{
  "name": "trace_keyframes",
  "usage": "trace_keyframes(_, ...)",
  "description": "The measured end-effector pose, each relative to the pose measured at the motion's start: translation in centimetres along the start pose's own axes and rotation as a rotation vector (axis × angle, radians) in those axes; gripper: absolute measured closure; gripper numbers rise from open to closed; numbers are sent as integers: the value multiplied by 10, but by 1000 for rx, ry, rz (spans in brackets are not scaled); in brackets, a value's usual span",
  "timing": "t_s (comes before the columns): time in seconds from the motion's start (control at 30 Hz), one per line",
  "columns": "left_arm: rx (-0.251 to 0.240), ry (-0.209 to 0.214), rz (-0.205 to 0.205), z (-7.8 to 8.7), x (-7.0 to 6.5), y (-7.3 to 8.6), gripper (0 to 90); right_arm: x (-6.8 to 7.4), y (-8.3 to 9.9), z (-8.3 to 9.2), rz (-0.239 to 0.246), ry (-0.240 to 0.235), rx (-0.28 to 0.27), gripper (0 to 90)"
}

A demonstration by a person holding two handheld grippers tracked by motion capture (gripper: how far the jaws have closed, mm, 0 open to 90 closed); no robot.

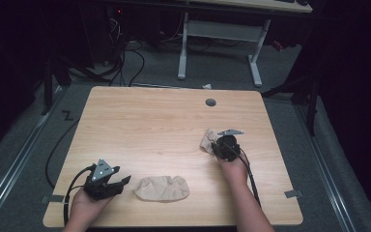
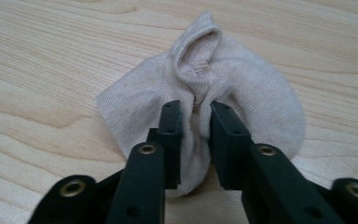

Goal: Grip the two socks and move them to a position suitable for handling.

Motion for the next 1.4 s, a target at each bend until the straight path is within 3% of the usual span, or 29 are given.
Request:
trace_keyframes(0.1, -1, 0, 0, 0, -1, 0, 437, 1, 0, 1, 13, 8, -3, 856)
trace_keyframes(0.3, 3, 2, -1, -1, -1, 0, 439, 3, -4, 7, 32, 14, -29, 864)
trace_keyframes(1.1, -3, 2, -3, -2, -1, 0, 437, 15, -33, 82, 96, -6, -223, 862)
trace_keyframes(1.4, -5, 1, -4, -1, 0, 0, 438, 25, -44, 97, 115, -19, -266, 862)
Point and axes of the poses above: each handheld gripper's, and its own axes: z roughly backward along the jaws, y roughly out of its underside, x roughly to its left, the point moved 8 cm from there along -z, roughly forward along the jaws, and after that the axes turned 4 degrees about x, right-handed, at the moved point
